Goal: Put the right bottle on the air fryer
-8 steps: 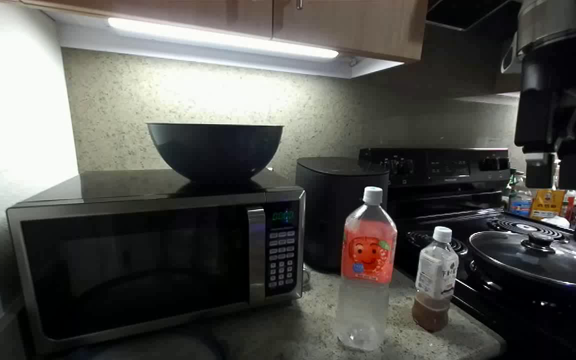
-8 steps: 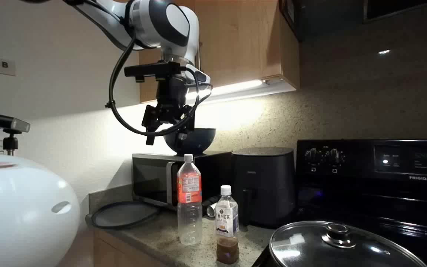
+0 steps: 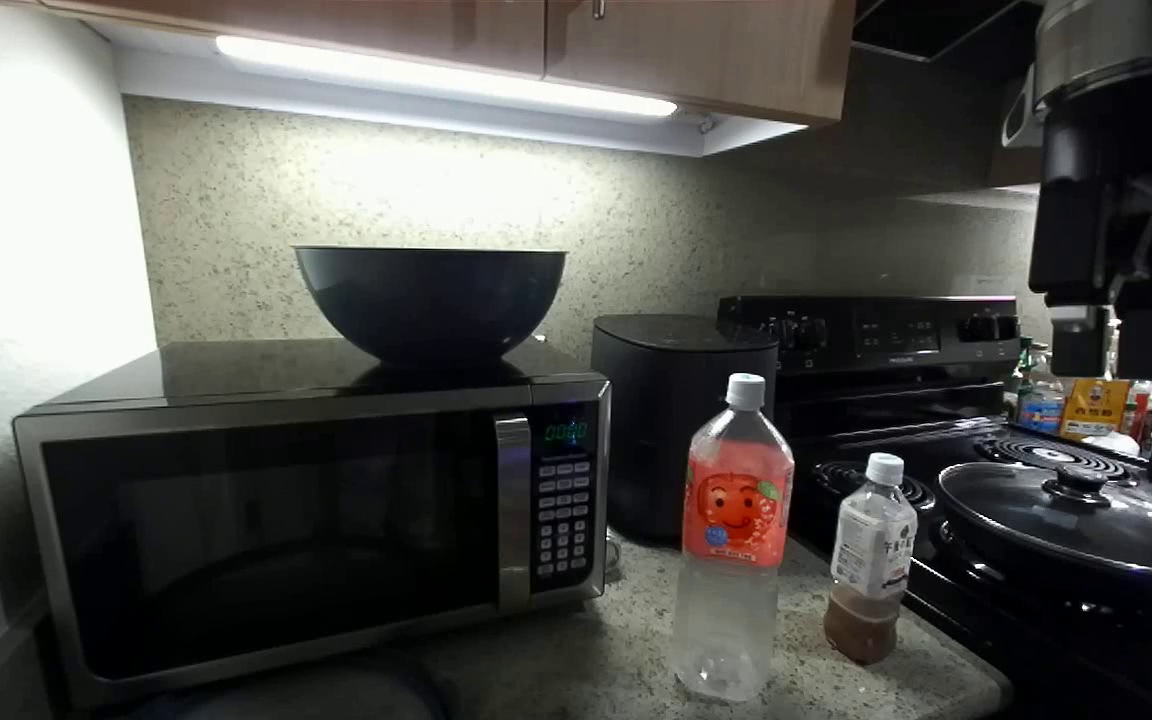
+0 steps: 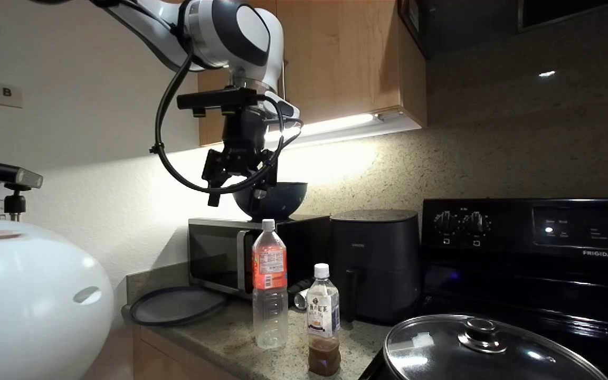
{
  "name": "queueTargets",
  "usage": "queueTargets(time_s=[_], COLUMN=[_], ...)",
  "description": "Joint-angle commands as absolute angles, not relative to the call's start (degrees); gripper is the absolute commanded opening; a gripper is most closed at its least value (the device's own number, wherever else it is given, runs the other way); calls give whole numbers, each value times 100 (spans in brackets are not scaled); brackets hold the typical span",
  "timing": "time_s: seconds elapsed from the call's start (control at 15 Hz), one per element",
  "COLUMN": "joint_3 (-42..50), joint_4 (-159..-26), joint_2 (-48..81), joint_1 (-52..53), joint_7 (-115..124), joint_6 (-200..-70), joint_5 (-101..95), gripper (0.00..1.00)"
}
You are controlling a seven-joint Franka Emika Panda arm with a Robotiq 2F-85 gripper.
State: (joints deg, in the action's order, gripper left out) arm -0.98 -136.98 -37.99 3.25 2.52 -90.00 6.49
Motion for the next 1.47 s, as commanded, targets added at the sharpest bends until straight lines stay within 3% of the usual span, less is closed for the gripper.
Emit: queueTargets(time_s=[0.0, 1.0, 1.4], joint_3=[-140, 345, 740], joint_4=[-13686, -13494, -13458], joint_2=[-3783, -2880, -2215], joint_1=[254, -276, -429], joint_7=[204, 188, -67], joint_6=[-8994, -9589, -10577], joint_5=[649, 96, 164], gripper=[100, 100, 100])
